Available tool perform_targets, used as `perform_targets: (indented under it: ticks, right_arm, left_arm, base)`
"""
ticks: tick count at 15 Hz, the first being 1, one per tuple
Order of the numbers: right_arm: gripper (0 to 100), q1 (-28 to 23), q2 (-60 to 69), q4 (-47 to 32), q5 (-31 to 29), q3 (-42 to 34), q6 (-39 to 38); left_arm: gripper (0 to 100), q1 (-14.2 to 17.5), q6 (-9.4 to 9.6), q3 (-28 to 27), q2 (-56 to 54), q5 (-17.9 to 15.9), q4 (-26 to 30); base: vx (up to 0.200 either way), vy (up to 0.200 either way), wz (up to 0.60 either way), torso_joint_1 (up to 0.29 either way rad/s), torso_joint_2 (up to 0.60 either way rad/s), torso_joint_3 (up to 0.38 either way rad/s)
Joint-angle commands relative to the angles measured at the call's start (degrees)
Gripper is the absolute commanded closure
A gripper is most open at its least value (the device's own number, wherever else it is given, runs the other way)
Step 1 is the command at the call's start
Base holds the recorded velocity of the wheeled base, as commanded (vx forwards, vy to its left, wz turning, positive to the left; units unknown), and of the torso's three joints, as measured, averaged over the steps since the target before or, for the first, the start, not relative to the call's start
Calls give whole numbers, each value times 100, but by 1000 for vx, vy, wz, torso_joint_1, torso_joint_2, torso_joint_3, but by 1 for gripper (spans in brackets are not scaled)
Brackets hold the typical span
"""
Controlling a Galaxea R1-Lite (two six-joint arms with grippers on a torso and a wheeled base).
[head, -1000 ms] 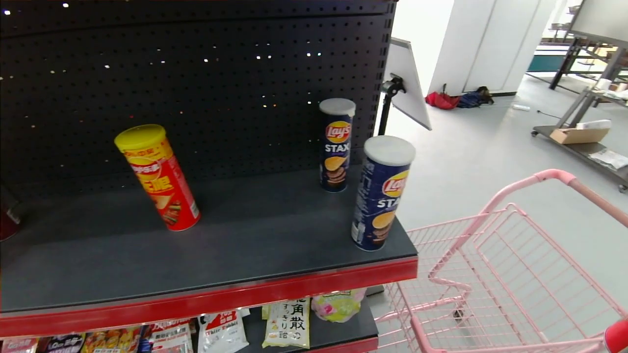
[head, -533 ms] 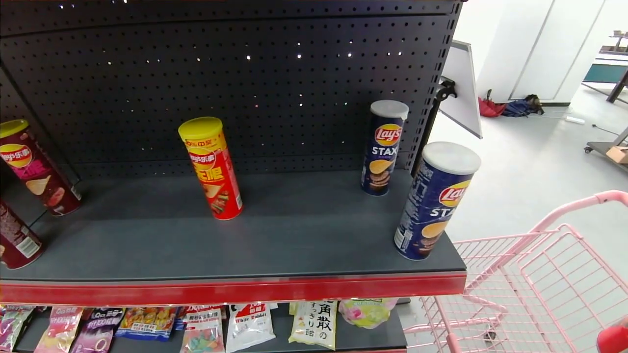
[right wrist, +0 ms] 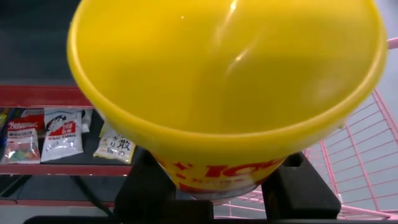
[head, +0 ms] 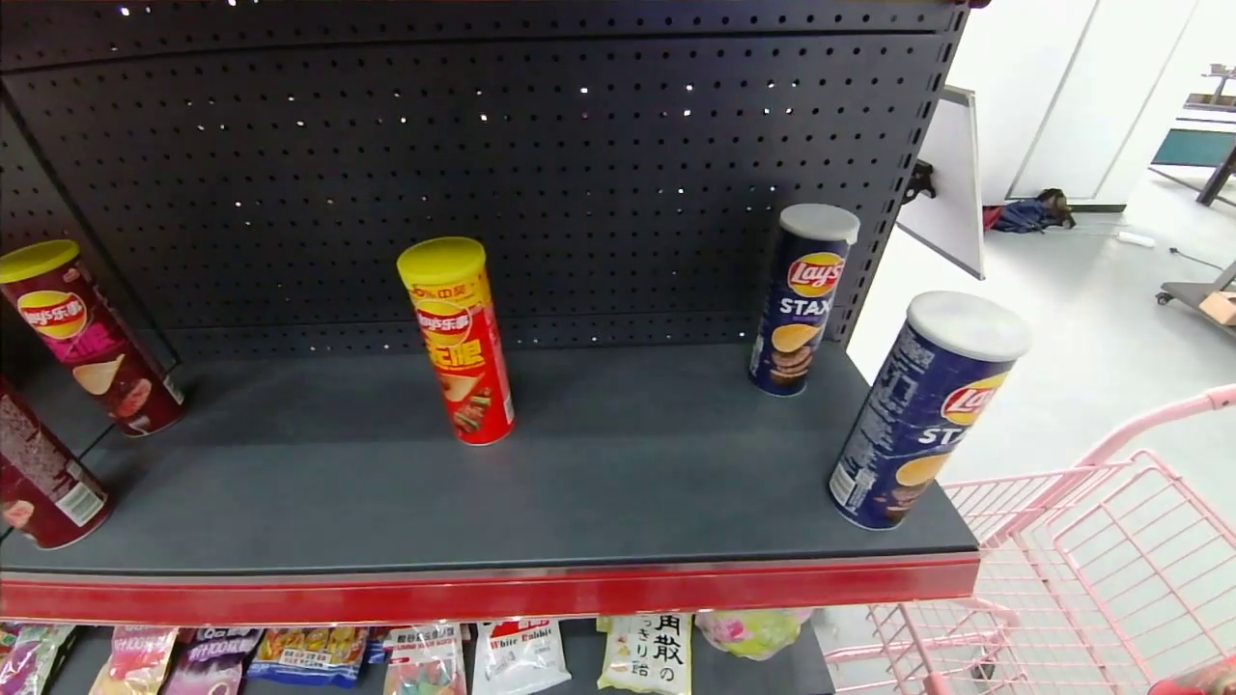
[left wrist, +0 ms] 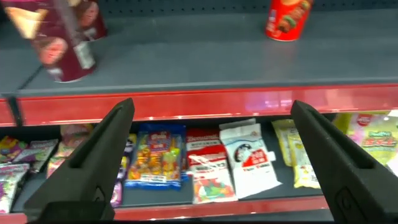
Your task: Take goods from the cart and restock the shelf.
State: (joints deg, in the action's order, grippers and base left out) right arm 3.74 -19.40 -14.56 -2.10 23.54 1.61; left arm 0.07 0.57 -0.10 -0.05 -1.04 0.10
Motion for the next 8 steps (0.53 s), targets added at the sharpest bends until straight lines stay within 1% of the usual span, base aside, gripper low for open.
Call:
perform_targets:
  ticks: [1, 8]
  right_arm:
    - [100, 4, 147, 5, -1, -86, 6]
    - [100, 4, 155, 5, 8, -183, 6]
  left_arm:
    - [0, 1, 4, 1, 5, -2, -1]
    - [0, 1, 13, 1, 5, -11, -1]
  base:
    - [0, 200, 0, -7, -2, 2]
    - [0, 200, 0, 4, 1, 2]
